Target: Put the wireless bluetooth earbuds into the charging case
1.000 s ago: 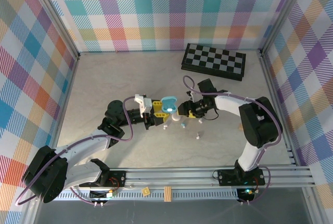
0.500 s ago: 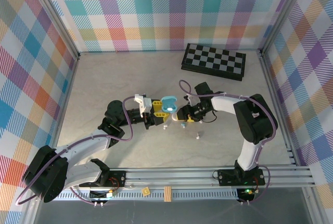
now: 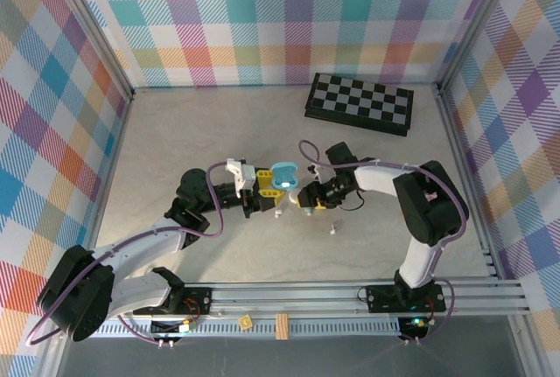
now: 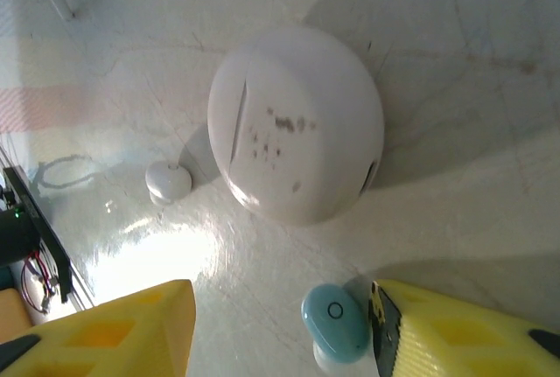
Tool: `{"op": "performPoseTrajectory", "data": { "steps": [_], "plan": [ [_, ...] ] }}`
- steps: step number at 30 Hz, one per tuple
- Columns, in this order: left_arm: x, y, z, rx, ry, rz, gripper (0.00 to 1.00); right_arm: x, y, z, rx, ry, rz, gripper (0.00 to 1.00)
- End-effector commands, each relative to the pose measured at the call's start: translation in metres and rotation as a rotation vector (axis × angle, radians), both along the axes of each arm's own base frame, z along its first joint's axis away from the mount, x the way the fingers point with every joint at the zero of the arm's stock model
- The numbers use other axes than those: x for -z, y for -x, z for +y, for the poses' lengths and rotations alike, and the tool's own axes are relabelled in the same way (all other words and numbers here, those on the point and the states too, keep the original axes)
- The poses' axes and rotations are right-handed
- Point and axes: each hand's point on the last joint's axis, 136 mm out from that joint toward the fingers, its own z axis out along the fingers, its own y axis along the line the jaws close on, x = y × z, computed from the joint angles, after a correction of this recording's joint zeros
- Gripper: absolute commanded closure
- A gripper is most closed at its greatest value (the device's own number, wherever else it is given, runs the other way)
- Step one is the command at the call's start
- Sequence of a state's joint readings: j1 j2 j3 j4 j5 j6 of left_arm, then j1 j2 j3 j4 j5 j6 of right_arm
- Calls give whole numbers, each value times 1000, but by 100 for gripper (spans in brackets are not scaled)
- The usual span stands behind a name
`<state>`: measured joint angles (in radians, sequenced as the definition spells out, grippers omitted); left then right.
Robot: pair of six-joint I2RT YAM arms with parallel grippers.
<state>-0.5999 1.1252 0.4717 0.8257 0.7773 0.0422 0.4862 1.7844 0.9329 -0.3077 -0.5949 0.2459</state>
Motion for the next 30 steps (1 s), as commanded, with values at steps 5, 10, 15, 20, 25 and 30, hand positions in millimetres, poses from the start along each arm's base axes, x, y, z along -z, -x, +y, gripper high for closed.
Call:
{"op": "performPoseTrajectory", "data": {
  "steps": [5,10,15,20,25,30],
  "plan": [
    [-14,7,3,18,15,-62,63,0,16,-1,-10,-6,35,49],
    [-15,7,2,23,16,-61,63,6,12,-1,8,6,43,55],
    [-16,8,3,23,17,-63,63,5,10,3,15,-9,51,59],
    [-15,8,3,21,16,-64,63,6,10,4,14,-15,60,68],
    [-15,8,3,22,16,-66,63,8,12,5,0,-6,59,66],
    [-16,9,3,25,17,-68,63,4,6,5,-9,8,6,58]
  ]
}}
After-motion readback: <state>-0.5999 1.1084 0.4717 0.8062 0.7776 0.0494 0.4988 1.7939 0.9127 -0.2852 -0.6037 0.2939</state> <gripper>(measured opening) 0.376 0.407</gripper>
